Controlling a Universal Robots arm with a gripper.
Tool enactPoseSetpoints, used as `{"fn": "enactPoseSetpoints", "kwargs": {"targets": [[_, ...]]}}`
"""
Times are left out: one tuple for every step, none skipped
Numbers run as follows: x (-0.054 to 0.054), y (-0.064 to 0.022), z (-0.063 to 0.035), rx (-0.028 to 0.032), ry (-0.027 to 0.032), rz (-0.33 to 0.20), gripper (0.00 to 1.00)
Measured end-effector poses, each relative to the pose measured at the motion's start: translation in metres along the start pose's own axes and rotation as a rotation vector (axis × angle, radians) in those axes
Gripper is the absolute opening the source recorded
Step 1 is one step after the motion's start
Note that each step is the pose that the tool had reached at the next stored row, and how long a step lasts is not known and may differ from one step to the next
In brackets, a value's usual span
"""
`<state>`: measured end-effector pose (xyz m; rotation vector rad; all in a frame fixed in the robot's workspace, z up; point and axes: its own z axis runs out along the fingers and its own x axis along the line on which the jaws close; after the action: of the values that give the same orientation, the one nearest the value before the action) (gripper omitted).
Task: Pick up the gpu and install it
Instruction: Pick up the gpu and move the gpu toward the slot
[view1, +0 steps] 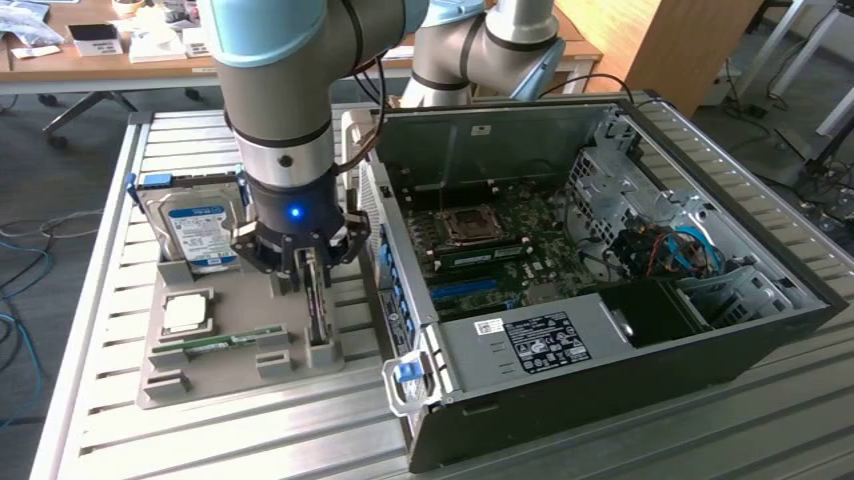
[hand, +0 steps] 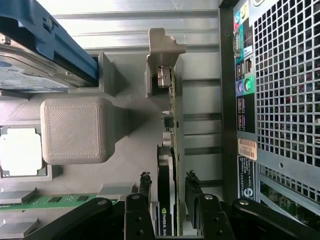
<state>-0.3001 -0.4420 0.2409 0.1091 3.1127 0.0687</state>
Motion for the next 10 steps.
{"fn": "enactPoseSetpoints", "kwargs": {"targets": [[0.0000,0.0000,0.0009,0.0000,0.0000,0.000,0.42],[0.0000,-0.0001,0.0017,0.0000,-0.0001,0.000,0.42],[0.0001,-0.0001,0.0025,-0.0001,-0.0001,0.000,0.42],[0.0001,-0.0001,0.0031,0.0000,0.0000,0.000,0.42],[0.0001,-0.0002,0.0037,-0.0001,0.0000,0.000,0.42],[0.0001,-0.0002,0.0042,0.0000,0.0000,0.000,0.42],[0.0001,-0.0002,0.0047,0.0000,0.0000,0.000,0.42],[0.0001,-0.0002,0.0053,-0.0001,-0.0001,0.000,0.42],[0.0001,-0.0003,0.0059,-0.0001,-0.0001,0.000,0.42],[0.0002,-0.0003,0.0065,0.0000,0.0000,0.000,0.42]]}}
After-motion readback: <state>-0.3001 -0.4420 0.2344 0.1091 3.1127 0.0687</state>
